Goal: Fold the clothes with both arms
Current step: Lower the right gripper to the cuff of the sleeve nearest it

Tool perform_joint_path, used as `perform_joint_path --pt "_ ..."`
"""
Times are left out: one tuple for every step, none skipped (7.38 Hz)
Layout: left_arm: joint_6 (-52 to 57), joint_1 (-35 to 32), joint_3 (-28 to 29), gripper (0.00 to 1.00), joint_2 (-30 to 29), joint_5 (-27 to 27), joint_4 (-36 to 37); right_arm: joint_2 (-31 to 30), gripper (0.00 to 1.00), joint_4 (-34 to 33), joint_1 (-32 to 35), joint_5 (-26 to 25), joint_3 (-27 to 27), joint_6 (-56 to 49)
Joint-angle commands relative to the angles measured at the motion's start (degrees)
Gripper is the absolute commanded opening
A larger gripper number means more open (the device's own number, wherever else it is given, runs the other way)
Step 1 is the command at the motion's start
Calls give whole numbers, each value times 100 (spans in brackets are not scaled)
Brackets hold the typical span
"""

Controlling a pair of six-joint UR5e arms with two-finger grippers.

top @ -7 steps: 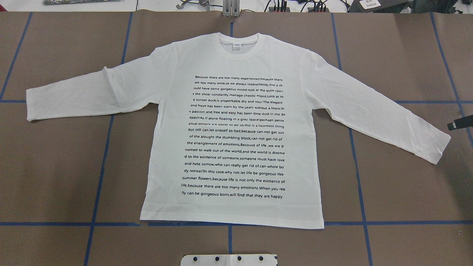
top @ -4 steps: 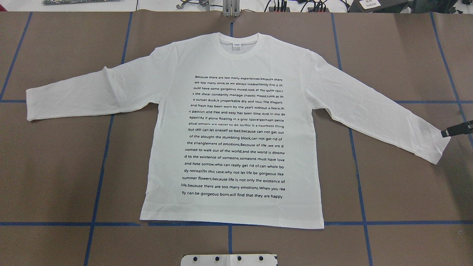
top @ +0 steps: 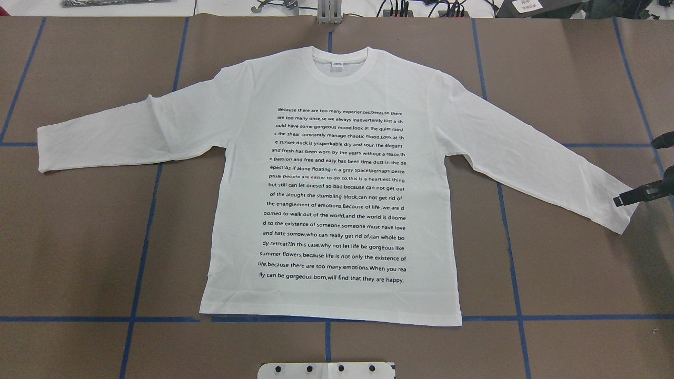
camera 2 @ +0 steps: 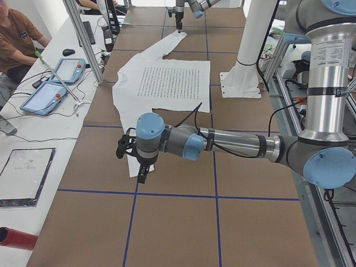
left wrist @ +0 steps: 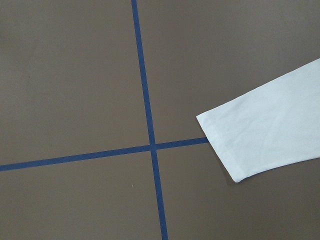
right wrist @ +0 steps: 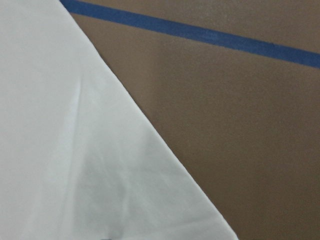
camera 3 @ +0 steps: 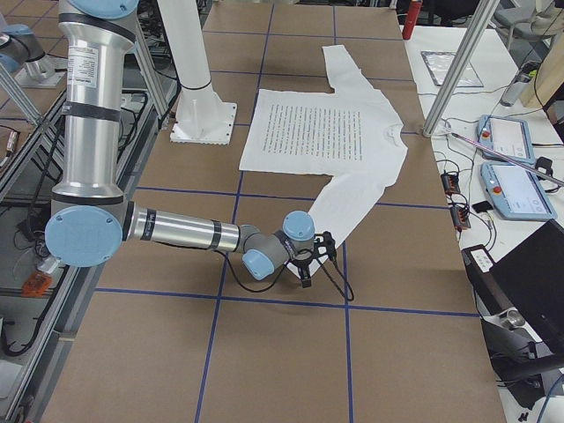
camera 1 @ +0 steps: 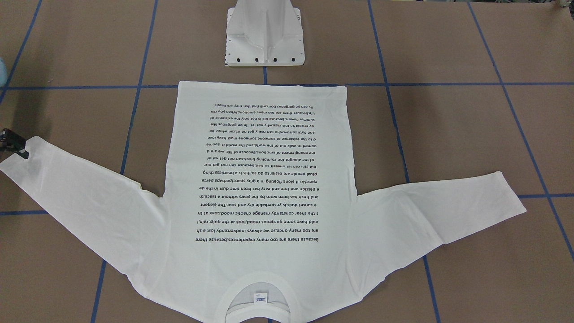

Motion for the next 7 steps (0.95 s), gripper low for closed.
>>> perform_joint_path --pt "-4 0 -32 100 -5 -5 7 2 78 -130 -14 22 -24 -3" --pt "-4 0 -32 100 -5 -5 7 -7 78 -139 -14 22 -50 -3" --pt "-4 0 -32 100 -5 -5 7 2 75 -156 -14 22 -68 -12" --pt "-4 0 -32 100 -5 -5 7 19 57 -217 -14 22 -59 -3" --pt "-4 0 -32 100 -5 3 7 28 40 -227 -14 22 -25 -3" --pt "-4 0 -32 100 -5 3 7 107 33 -279 -14 22 11 -3" --pt "-4 0 -32 100 -5 3 16 195 31 -401 13 30 37 -12"
